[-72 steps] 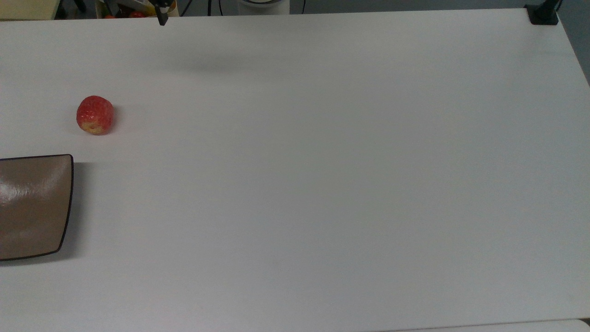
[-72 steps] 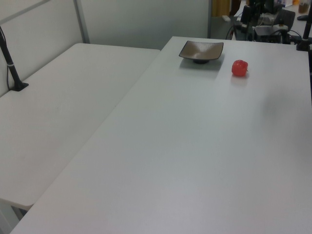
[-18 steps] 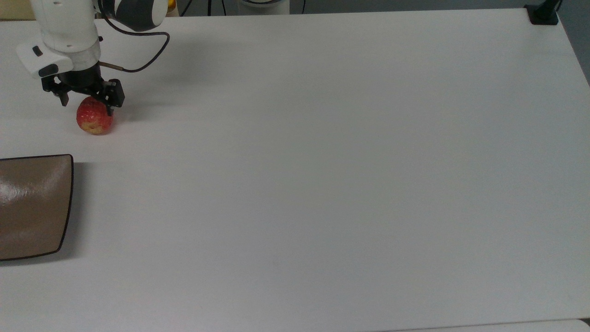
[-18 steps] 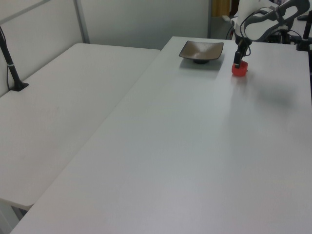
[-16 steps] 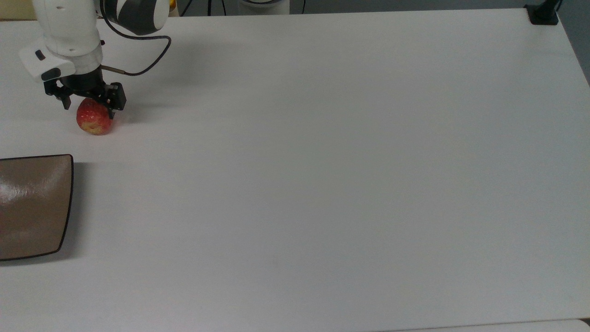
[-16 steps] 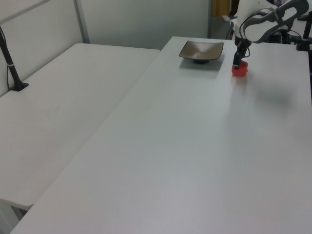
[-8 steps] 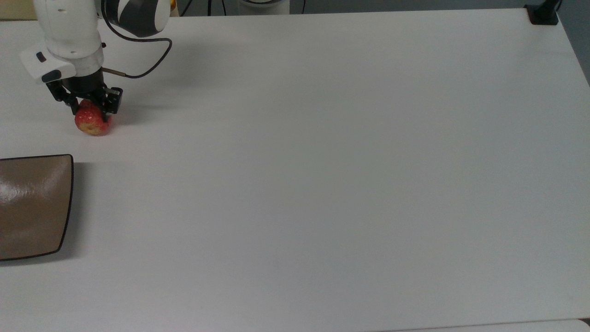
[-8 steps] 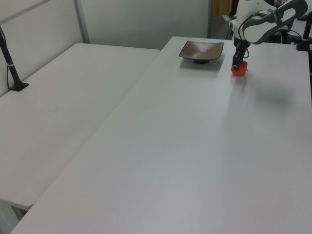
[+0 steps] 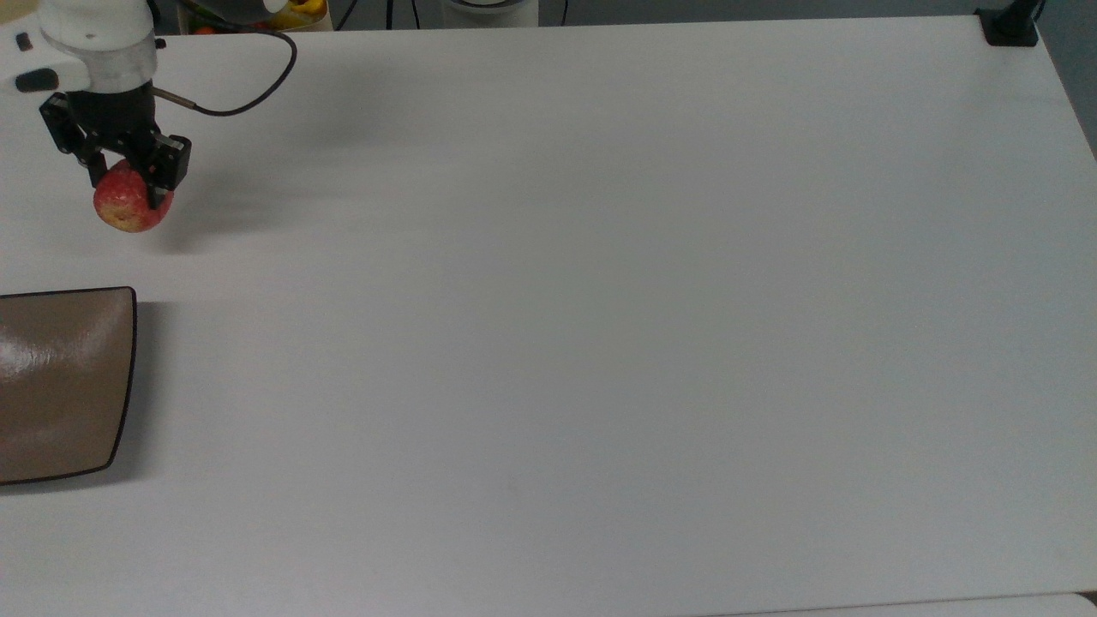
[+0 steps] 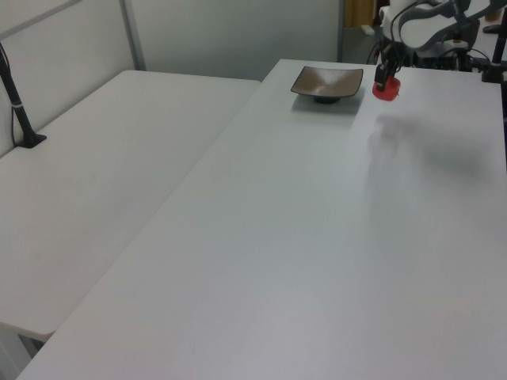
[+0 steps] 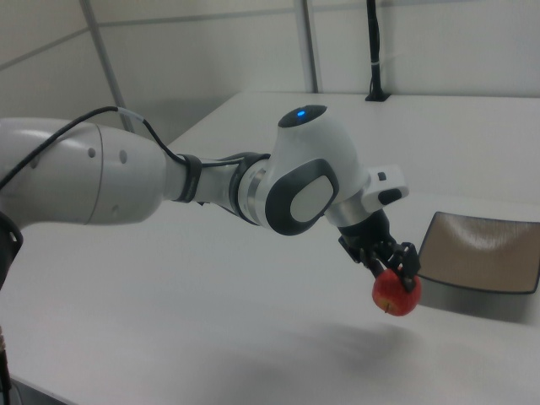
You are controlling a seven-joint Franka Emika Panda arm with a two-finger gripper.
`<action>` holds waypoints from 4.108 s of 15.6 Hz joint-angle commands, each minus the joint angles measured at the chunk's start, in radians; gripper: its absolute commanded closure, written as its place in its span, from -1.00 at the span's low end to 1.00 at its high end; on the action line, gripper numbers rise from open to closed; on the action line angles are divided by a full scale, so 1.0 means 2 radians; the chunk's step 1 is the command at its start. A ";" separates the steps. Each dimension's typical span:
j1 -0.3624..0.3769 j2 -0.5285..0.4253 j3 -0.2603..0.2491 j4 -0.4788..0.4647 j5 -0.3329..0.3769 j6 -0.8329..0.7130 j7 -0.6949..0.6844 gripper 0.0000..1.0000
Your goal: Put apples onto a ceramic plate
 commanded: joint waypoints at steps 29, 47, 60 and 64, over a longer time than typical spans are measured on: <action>-0.016 0.145 0.005 0.159 0.124 0.206 0.161 -0.13; -0.017 0.106 0.009 0.156 0.050 0.076 0.176 -1.00; 0.008 -0.037 0.028 0.053 0.054 -0.264 -0.041 -1.00; 0.044 -0.096 0.028 -0.001 0.061 -0.266 -0.034 -1.00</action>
